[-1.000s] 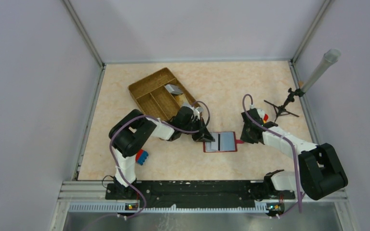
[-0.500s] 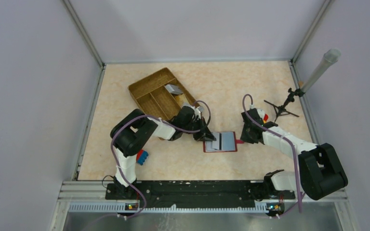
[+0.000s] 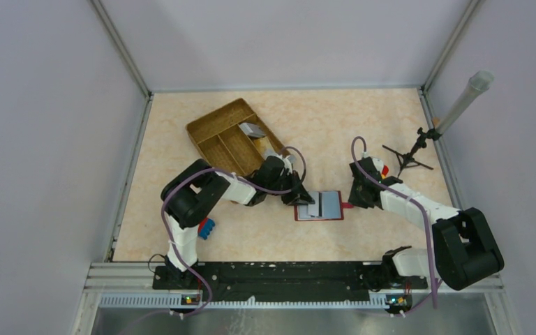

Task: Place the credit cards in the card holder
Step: Insert the credit card into the card holder.

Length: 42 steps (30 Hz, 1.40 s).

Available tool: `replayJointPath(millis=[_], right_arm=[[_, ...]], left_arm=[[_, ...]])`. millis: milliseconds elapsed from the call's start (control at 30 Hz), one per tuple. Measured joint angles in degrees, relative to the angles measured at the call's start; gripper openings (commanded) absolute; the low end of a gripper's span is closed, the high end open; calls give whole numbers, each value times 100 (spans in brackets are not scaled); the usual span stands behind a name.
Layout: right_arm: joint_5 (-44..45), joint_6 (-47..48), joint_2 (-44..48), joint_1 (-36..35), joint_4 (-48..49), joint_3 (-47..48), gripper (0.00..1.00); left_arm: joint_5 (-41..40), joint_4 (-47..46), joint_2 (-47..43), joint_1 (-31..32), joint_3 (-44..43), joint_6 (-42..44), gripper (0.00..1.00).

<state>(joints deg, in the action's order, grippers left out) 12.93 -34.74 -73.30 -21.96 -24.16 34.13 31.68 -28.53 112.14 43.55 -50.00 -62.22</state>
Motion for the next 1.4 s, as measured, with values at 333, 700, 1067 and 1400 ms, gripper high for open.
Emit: replayJointPath(millis=[333,700,1067,1400], right_arm=[[0,0,131,0,-81,0,0],[0,0,234,0,-118,0,0],[0,0,269,0,-125,0,0],[0,0,275,0,-136,0,0]], left_arm=[[-439,1342,-164,177,-538,520,37],[-1147,2892,-466,404,-1121,1126,54],[-1357,3289,-629,516,-1152,1266,54],[-1226,3298,-610,595,-1150,1250,53]])
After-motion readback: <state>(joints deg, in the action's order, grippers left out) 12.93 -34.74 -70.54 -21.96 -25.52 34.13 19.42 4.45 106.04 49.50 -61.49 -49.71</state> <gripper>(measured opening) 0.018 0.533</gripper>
